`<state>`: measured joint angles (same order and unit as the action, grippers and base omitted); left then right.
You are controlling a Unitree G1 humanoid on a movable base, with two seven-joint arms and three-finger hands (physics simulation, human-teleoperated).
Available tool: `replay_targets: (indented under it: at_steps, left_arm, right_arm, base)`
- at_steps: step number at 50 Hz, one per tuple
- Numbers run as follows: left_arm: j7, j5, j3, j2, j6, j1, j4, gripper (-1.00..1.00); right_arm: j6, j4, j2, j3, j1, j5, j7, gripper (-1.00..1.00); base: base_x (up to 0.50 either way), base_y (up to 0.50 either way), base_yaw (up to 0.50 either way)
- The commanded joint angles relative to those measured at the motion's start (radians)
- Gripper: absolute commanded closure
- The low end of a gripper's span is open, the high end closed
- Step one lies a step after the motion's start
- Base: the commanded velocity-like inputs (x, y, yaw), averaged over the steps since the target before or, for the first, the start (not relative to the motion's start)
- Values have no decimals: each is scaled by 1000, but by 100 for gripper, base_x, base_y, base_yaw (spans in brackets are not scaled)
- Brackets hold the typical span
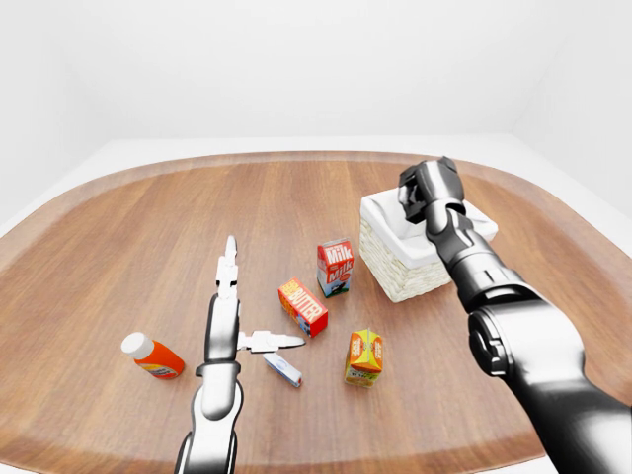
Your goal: Pick up the alphabet soup and the tomato sauce, and put them in the basket.
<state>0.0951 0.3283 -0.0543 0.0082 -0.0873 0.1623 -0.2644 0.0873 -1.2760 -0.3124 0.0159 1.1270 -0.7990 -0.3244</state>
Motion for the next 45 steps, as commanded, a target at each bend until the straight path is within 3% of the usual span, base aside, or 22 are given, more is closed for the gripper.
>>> replay_targets:
  at_steps: [1,45]
  left_arm:
    - [-3,-16,6,-1,0,3,-12,-100]
    - [0,-17,6,0,0,2,-1,-100]
  right_arm:
    - [0,-49,16,-1,32,-34,-45,100]
    - [-6,-87,32,24,-18,-118,-80,100]
  base:
    - [0,0,0]
    - [0,0,0]
